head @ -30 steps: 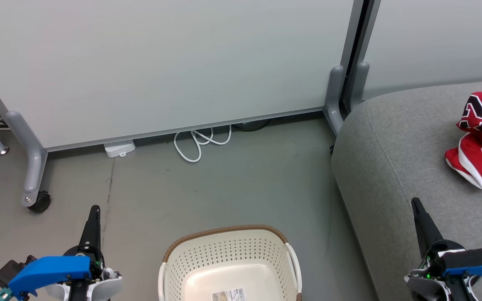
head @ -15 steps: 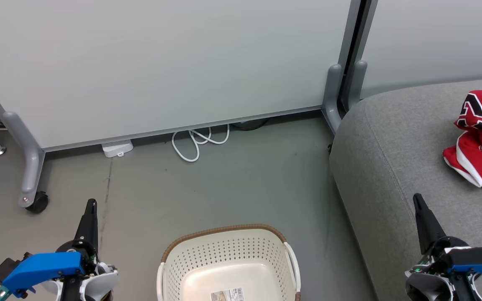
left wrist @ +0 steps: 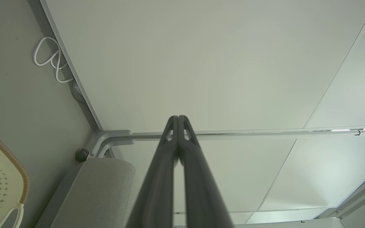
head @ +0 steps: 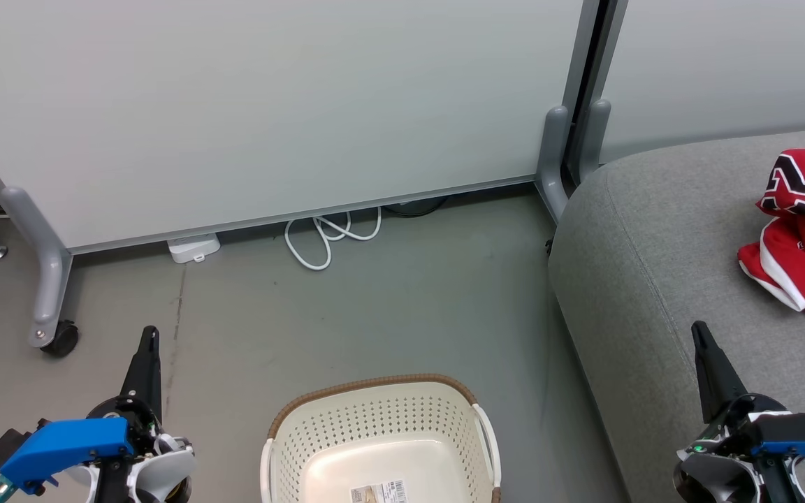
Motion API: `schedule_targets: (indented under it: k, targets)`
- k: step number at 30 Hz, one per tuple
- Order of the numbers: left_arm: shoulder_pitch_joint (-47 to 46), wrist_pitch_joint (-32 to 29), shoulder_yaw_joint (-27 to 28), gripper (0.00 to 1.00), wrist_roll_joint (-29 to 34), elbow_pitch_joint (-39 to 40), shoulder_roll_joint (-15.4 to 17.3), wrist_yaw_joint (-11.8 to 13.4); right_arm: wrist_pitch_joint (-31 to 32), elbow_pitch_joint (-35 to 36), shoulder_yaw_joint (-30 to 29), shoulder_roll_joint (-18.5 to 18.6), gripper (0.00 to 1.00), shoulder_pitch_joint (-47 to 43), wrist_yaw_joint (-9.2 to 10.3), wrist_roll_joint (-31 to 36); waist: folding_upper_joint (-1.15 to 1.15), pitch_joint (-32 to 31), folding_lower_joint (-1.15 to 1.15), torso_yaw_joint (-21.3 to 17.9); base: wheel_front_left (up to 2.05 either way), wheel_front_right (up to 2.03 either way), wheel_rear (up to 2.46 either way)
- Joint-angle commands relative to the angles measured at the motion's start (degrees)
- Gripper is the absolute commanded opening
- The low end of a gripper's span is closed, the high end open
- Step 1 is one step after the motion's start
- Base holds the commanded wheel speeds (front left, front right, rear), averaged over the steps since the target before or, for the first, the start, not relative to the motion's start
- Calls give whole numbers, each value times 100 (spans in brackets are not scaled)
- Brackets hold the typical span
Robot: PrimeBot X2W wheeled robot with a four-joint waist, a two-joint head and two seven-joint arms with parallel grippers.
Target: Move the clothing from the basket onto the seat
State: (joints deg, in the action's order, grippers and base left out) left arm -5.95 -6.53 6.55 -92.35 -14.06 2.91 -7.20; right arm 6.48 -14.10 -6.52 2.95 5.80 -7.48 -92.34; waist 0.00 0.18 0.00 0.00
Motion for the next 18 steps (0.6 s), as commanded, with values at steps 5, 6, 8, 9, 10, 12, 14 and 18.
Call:
schedule_targets:
  k: [5, 6, 8, 9, 10, 12, 14, 18]
  targets:
    - [-55, -22, 16, 0, -11, 24, -7, -53, 19, 19, -11, -16, 0, 79, -2, -14, 0, 0, 0, 0, 0, 0, 0]
    - [-55, -22, 16, 0, -11, 24, -7, -53, 19, 19, -11, -16, 0, 79, -2, -14, 0, 0, 0, 0, 0, 0, 0]
    - [-55, -22, 16, 0, -11, 24, -7, -53, 18, 19, -11, -16, 0, 79, -2, -14, 0, 0, 0, 0, 0, 0, 0]
    - [-55, -22, 16, 0, -11, 24, -7, -53, 18, 19, -11, -16, 0, 79, -2, -14, 0, 0, 0, 0, 0, 0, 0]
    - [-55, -22, 16, 0, -11, 24, -7, -53, 18, 19, -11, -16, 0, 79, -2, -14, 0, 0, 0, 0, 0, 0, 0]
    - [-55, -22, 16, 0, -11, 24, -7, -53, 18, 19, -11, -16, 0, 78, -2, -14, 0, 0, 0, 0, 0, 0, 0]
    - [-55, -22, 16, 0, -11, 24, -7, -53, 18, 19, -11, -16, 0, 78, -2, -14, 0, 0, 0, 0, 0, 0, 0]
    - [-55, -22, 15, 0, -12, 24, -7, -53, 18, 19, -11, -16, 0, 77, -2, -14, 0, 0, 0, 0, 0, 0, 0]
